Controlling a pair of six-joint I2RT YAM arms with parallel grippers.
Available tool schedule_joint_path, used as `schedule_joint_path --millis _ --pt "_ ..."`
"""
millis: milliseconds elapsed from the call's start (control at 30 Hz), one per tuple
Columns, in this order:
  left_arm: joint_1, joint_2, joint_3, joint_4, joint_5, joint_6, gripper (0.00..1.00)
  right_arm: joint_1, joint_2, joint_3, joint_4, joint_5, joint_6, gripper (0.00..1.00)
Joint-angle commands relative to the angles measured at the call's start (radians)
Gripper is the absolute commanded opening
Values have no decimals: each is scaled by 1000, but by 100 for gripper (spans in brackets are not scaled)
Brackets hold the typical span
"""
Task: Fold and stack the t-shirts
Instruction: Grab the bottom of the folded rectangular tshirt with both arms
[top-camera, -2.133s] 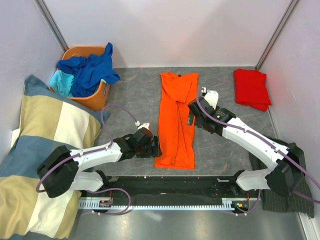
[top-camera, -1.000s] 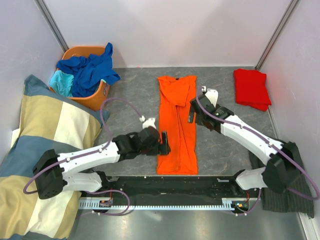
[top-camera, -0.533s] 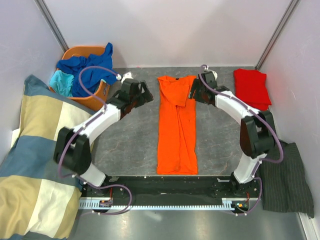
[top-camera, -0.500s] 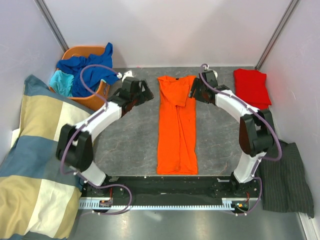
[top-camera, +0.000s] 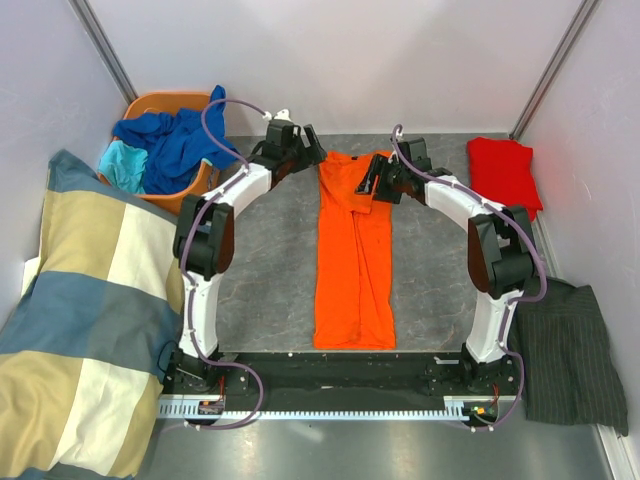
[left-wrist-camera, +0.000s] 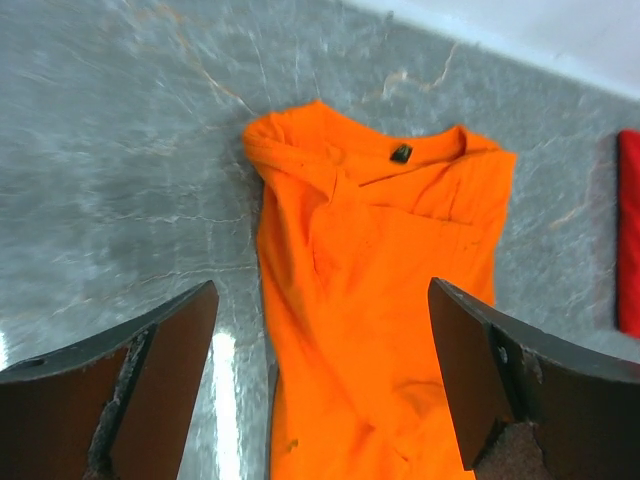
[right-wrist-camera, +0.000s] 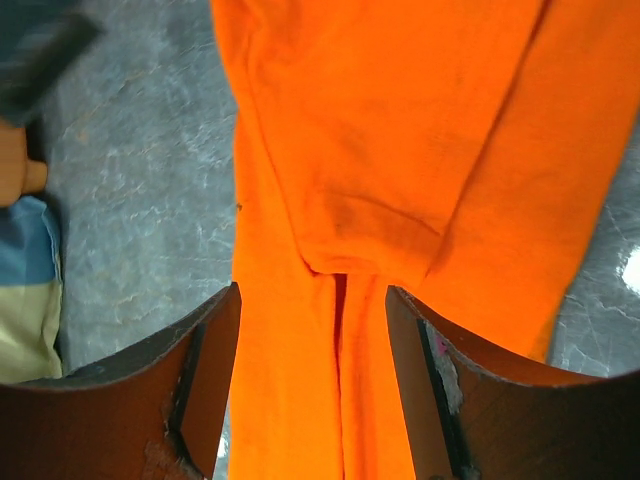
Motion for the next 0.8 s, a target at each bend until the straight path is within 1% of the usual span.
schedule_joint_path --millis 0,33,67,100,167,200,267,400,667,767 --pt "9 75 72 36 106 35 92 7 9 12 38 -74 -79 68" --pt "9 82 72 38 111 31 92 14 9 24 18 -65 -101 69" --pt "9 91 69 39 112 31 92 21 15 59 -46 -45 -124 69" --pt "9 96 69 38 114 31 92 50 17 78 -80 39 -178 70" --pt "11 102 61 41 118 32 92 96 11 113 -163 177 -232 74" --pt "11 102 59 41 117 34 92 147 9 118 -180 307 -255 75" --pt "16 102 52 44 118 31 92 185 12 113 -195 414 -283 78" --pt "26 104 49 45 128 28 92 222 21 73 -172 468 -262 79" --pt "48 105 32 56 146 19 92 264 55 14 -162 647 -207 79" --pt "52 104 27 58 152 19 92 264 73 0 -150 649 -191 79"
